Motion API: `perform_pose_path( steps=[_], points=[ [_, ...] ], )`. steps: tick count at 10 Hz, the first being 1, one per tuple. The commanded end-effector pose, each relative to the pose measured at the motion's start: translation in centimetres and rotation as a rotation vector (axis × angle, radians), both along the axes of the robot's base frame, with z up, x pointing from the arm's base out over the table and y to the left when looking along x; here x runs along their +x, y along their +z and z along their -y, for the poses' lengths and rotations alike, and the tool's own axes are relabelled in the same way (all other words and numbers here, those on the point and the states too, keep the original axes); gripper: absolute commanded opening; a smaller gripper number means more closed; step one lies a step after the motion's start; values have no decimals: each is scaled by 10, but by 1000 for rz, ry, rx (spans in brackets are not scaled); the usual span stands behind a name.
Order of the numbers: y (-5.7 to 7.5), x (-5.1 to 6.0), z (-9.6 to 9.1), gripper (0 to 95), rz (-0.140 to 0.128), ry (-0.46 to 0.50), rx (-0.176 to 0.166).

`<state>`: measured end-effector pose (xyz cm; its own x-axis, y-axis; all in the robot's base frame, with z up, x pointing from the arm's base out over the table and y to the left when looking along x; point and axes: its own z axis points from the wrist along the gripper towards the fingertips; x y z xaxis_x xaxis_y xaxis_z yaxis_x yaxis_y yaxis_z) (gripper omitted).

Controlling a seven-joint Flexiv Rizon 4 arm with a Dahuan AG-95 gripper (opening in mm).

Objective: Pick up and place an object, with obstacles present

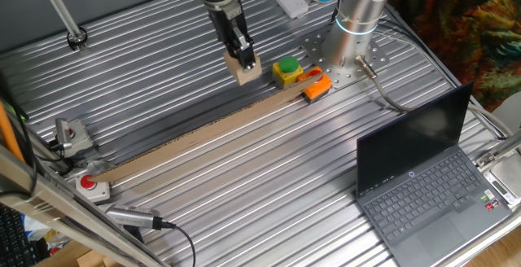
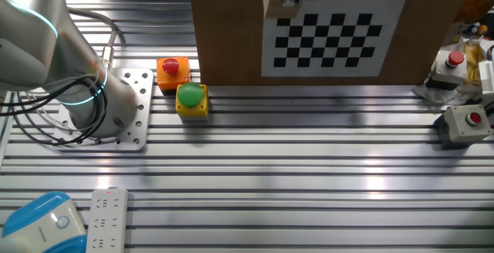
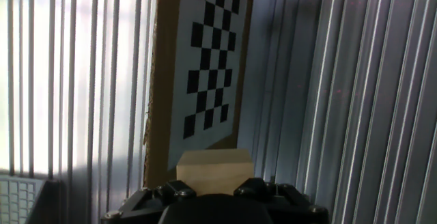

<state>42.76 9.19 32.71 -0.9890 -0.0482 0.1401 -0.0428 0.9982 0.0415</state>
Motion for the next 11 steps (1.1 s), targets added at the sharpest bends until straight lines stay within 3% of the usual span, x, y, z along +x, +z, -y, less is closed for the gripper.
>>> perform_pose_path(
  steps=[1,6,11],
  points=[
    [0,0,0,0,6,-13,-4],
    [0,0,0,0,40,-59,-22],
    [0,0,0,0,44,-49,-23]
  ],
)
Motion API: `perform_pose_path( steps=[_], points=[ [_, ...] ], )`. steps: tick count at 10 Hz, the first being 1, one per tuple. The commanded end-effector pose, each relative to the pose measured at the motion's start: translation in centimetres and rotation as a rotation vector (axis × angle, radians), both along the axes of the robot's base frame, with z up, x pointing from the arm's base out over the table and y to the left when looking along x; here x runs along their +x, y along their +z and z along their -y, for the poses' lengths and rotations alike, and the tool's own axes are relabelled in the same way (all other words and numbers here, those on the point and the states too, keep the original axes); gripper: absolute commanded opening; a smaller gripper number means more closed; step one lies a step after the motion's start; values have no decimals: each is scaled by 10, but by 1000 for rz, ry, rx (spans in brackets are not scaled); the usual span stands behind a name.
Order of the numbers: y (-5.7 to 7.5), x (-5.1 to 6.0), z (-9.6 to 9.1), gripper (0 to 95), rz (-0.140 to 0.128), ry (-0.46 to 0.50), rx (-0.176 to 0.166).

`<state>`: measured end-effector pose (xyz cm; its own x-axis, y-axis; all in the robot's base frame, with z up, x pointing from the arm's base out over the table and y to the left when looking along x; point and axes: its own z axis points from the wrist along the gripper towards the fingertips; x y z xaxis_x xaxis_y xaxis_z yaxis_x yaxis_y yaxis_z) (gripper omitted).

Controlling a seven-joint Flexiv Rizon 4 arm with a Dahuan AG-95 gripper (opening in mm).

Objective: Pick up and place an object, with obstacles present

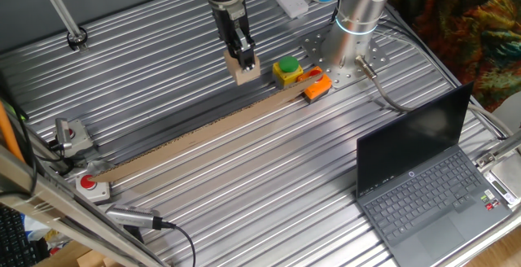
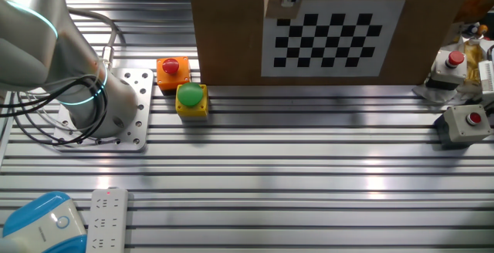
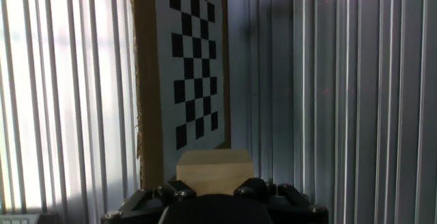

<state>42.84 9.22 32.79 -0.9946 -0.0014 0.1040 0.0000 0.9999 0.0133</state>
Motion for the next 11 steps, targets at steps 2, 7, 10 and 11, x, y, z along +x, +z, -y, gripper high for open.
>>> perform_pose_path(
  steps=[2,7,10,11],
  points=[
    [-1,-1,0,0,7,-15,-2],
    [-20,2,36,0,18,18,23],
    [-33,11,61,0,8,44,41],
    [-38,14,65,0,7,52,40]
  ],
)
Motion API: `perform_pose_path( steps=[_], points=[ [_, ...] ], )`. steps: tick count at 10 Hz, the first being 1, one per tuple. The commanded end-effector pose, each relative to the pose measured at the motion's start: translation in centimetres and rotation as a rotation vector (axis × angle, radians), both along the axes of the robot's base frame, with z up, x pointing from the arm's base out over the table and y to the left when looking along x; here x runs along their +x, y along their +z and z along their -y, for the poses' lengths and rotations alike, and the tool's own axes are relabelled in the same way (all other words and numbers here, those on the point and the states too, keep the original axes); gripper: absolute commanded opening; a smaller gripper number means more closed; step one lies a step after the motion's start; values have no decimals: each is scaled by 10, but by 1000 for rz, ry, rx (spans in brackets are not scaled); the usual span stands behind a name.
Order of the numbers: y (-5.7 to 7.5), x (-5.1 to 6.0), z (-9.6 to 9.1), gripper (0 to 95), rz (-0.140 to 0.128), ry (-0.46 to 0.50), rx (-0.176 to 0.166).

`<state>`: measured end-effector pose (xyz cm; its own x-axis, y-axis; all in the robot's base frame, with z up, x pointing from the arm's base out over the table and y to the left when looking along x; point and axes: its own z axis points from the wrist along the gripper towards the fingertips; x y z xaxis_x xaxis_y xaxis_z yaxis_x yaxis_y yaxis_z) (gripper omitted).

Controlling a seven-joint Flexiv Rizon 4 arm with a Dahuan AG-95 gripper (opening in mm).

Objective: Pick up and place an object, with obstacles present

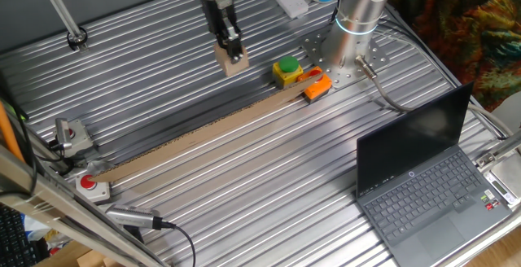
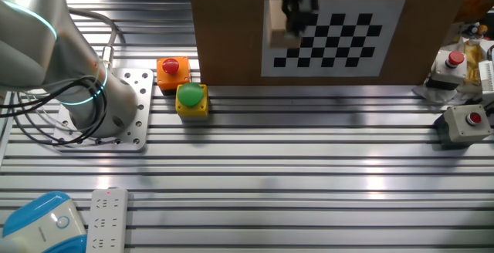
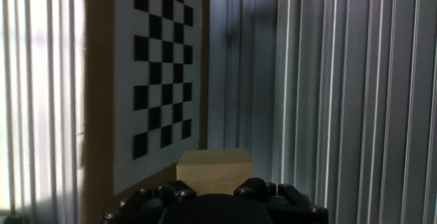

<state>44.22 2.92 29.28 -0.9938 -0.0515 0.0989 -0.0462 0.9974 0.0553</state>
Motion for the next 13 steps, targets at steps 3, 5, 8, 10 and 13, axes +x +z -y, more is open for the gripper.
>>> perform_pose_path(
  steps=[3,5,8,10,13],
  points=[
    [-25,9,18,0,8,20,12],
    [-38,14,23,0,14,22,14],
    [-67,22,38,0,32,26,20],
    [-81,26,42,0,31,25,3],
    [-98,31,50,0,39,21,-3]
  ],
)
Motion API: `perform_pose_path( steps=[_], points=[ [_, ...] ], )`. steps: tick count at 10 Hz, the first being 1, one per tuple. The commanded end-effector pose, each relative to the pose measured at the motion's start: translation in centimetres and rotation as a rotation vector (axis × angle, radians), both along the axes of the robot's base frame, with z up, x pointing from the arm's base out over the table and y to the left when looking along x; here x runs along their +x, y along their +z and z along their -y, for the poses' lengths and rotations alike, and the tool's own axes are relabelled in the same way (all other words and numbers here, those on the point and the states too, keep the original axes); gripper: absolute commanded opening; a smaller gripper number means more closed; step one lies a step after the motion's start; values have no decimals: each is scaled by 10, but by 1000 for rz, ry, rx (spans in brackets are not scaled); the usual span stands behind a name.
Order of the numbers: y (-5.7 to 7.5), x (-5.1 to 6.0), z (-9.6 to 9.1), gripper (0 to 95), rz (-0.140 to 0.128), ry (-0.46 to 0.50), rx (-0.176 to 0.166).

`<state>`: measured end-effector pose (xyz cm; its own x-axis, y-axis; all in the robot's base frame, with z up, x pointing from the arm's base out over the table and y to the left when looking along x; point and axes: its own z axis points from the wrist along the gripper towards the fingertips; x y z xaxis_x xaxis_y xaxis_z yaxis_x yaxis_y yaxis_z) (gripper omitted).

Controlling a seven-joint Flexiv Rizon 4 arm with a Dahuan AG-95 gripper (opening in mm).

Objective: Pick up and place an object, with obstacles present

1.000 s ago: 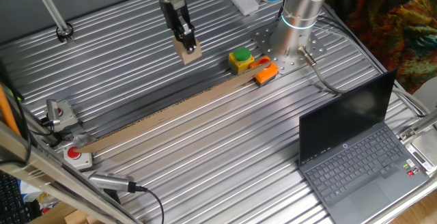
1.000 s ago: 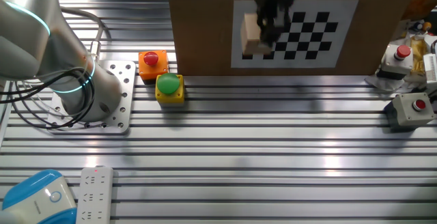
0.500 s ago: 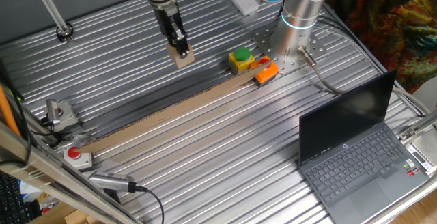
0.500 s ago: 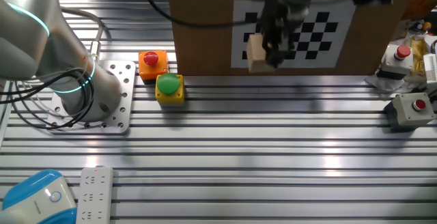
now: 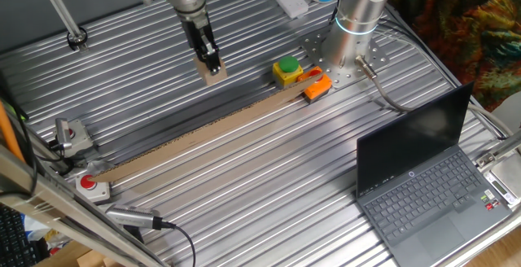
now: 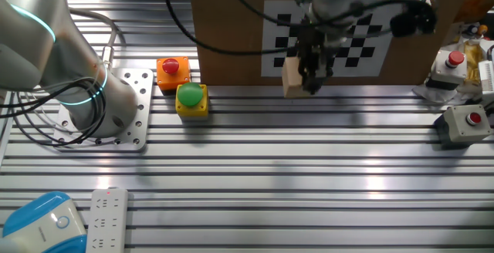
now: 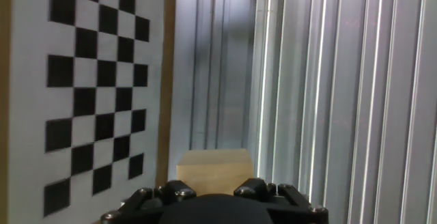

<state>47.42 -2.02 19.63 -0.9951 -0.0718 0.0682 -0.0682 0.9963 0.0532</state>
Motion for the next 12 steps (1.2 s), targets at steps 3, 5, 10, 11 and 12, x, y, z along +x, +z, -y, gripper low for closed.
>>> perform_pose_path(
  steps=[3,5,10,11,12],
  points=[
    [-18,5,6,0,16,-5,-10],
    [-27,8,7,0,17,-13,-15],
    [-50,10,10,0,40,-18,-30],
    [-54,10,10,0,45,-20,-30],
    [-59,9,10,0,55,-20,-30]
  ],
)
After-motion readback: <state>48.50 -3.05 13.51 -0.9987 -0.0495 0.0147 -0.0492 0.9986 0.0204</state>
